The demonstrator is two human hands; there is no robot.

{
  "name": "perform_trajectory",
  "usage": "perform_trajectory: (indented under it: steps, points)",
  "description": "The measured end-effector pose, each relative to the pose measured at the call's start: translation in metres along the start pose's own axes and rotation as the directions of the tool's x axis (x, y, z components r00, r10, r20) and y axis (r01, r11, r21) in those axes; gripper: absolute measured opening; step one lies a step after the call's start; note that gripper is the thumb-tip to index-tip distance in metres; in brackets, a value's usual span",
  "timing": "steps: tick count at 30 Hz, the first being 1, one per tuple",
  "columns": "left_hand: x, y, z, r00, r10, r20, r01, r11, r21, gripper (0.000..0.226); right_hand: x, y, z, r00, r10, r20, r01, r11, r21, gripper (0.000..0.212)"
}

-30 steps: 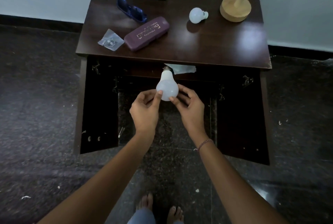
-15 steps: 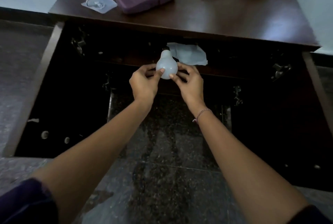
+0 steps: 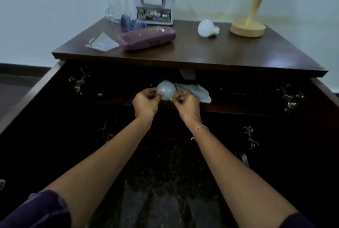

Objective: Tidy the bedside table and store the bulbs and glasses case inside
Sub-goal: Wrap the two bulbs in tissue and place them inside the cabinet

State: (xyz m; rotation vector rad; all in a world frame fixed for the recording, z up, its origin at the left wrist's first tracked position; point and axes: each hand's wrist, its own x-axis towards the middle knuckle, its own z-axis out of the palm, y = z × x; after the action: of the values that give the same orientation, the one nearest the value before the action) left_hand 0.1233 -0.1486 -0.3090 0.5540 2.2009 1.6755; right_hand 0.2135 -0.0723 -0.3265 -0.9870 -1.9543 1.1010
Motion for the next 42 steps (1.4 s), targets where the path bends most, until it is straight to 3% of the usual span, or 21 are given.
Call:
perform_trajectory:
  steps: [6, 12, 16, 27, 35, 42]
  points:
    - [0.013, 0.01, 0.014, 0.996, -0.038, 0.087, 0.042, 0.998, -0.047, 0.046, 0.009, 0.001, -0.001, 0.997, 0.068, 0.032, -0.069, 0.997, 0.04, 0.041]
    - [0.009, 0.007, 0.007, 0.994, -0.039, 0.098, 0.04, 0.999, -0.005, 0.043, 0.007, -0.002, 0.007, 0.992, 0.1, 0.075, -0.104, 0.993, 0.05, 0.045]
    - [0.005, -0.003, 0.009, 0.992, -0.019, 0.126, 0.024, 0.999, -0.037, 0.051, 0.005, 0.005, 0.007, 0.992, 0.122, 0.02, -0.123, 0.982, 0.144, 0.039]
    - [0.0, -0.007, 0.011, 0.992, -0.047, 0.119, 0.051, 0.998, -0.027, 0.055, 0.002, 0.005, 0.008, 0.998, 0.066, 0.018, -0.067, 0.995, 0.071, 0.031]
    - [0.004, -0.009, 0.013, 0.99, -0.083, 0.118, 0.1, 0.984, -0.148, 0.058, 0.002, 0.003, 0.004, 0.999, 0.05, 0.021, -0.05, 0.998, 0.022, 0.023]
    - [0.005, -0.017, 0.015, 0.993, -0.067, 0.101, 0.078, 0.991, -0.107, 0.059, 0.001, 0.003, 0.003, 0.996, 0.087, 0.012, -0.087, 0.995, 0.04, 0.034]
